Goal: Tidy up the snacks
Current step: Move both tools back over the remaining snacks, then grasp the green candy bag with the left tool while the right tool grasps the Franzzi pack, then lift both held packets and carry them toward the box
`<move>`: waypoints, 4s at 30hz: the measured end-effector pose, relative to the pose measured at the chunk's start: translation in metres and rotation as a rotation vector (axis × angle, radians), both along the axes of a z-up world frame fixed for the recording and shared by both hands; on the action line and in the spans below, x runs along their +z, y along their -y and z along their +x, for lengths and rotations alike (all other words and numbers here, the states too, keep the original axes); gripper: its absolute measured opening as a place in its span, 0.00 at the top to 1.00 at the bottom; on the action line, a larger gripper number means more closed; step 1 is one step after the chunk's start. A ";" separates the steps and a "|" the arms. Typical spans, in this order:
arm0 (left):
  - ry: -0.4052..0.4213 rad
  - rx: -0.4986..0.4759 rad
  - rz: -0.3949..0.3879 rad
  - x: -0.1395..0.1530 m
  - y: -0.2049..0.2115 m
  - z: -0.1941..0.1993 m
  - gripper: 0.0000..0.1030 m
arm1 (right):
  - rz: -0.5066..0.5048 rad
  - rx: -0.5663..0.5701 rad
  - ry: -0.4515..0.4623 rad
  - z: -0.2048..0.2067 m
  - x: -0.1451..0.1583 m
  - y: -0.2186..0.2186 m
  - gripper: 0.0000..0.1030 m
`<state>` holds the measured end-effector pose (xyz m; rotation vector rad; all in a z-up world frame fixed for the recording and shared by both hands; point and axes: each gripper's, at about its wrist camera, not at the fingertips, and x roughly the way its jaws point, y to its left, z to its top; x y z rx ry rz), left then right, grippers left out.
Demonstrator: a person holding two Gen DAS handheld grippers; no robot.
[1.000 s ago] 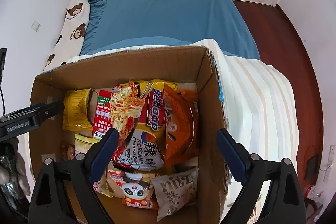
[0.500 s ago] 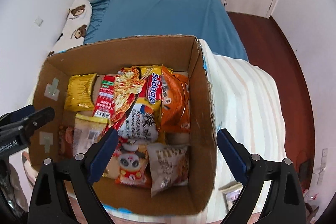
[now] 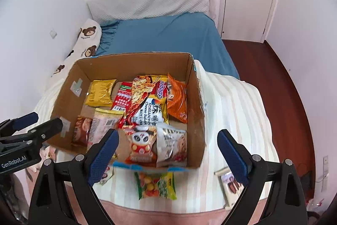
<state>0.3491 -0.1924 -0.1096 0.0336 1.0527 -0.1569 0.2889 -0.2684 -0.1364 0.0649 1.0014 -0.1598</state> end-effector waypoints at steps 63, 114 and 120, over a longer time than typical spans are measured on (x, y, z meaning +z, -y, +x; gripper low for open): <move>-0.511 -0.230 0.263 -0.213 0.106 -0.080 0.45 | 0.198 -0.069 -0.519 -0.059 -0.204 0.168 0.38; -0.642 -0.043 0.083 -0.255 0.063 -0.088 0.49 | 0.263 -0.109 -0.553 -0.144 -0.250 0.118 0.40; -0.638 -0.041 0.080 -0.248 0.063 -0.092 0.50 | 0.253 -0.106 -0.551 -0.145 -0.251 0.117 0.41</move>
